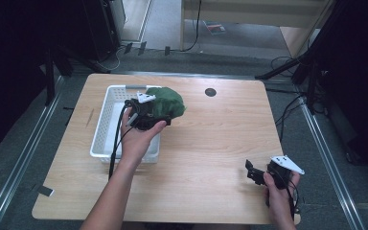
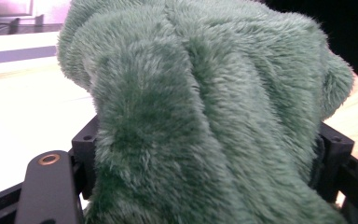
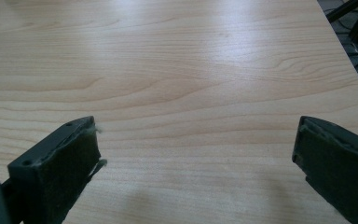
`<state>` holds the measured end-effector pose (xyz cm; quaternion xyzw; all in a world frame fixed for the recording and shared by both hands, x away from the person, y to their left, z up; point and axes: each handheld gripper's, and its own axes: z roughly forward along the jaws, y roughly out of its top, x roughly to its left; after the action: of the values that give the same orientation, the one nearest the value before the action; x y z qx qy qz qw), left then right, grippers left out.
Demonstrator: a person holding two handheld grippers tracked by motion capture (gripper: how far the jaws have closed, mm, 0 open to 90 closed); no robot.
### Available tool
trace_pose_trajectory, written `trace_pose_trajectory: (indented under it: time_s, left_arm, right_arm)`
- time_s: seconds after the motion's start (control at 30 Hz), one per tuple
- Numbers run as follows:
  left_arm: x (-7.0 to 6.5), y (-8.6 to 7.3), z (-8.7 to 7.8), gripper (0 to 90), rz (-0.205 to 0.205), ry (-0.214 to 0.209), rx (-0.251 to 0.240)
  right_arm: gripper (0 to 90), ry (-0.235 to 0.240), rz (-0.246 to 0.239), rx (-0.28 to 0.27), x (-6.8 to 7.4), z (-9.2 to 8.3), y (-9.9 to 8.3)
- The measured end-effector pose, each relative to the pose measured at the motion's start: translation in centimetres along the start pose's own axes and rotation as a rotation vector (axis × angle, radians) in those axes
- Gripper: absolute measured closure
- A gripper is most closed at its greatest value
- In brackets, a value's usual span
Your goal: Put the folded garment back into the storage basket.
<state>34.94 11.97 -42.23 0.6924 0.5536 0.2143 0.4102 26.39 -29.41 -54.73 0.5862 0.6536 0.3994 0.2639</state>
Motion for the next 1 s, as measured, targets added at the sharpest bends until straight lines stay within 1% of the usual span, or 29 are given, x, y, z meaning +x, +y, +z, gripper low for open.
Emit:
trace_pose_trajectory:
  time_s: [0.07,0.1,0.13,0.23,0.3,0.43,0.5,0.57,0.6,0.7,0.77,0.9,1.0]
  left_arm:
    - [0.8,-0.1,-0.1,23.2,-0.011,0.015,0.000]
    - [0.8,-0.1,-0.1,23.2,-0.011,0.015,0.000]
    - [1.6,-0.3,-0.1,23.3,-0.027,0.029,-0.003]
    - [2.9,-0.6,-0.2,23.6,-0.039,0.047,0.001]
    - [3.7,-0.8,-0.2,23.6,-0.062,0.064,-0.001]
    - [5.4,-1.3,0.0,23.8,-0.082,0.095,0.011]
    - [5.6,-1.4,0.1,23.9,-0.086,0.100,0.014]
    - [6.7,-1.7,0.4,23.9,-0.094,0.111,0.030]
    - [7.0,-1.8,0.6,23.9,-0.103,0.116,0.031]
    - [8.1,-2.1,1.3,24.0,-0.108,0.134,0.052]
    - [8.8,-2.3,1.8,24.2,-0.124,0.146,0.062]
    - [9.7,-2.7,2.7,24.7,-0.137,0.151,0.089]
    - [10.1,-2.8,3.3,25.1,-0.145,0.156,0.105]
  right_arm:
    - [0.8,0.000,-0.001,0.000,0.0,0.0,0.0]
    - [0.8,0.000,0.000,0.000,0.0,0.0,0.0]
    - [0.8,0.001,-0.004,-0.002,0.0,0.0,0.0]
    - [0.8,0.000,-0.001,-0.002,0.0,0.0,0.0]
    - [0.8,-0.001,0.000,0.000,0.0,0.0,0.0]
    - [0.8,0.000,-0.003,-0.002,0.0,0.0,0.0]
    - [0.8,-0.001,-0.001,0.000,0.0,0.0,0.0]
    - [0.8,-0.002,0.000,0.000,0.0,0.0,0.0]
    - [0.8,-0.002,0.000,0.001,0.0,0.0,0.0]
    - [0.8,-0.003,0.001,0.001,0.0,0.0,0.0]
    - [0.8,-0.003,0.001,0.000,0.0,0.0,0.0]
    - [0.8,-0.002,0.000,-0.001,0.0,0.0,0.0]
    - [0.8,-0.003,0.002,0.000,0.0,0.0,0.0]
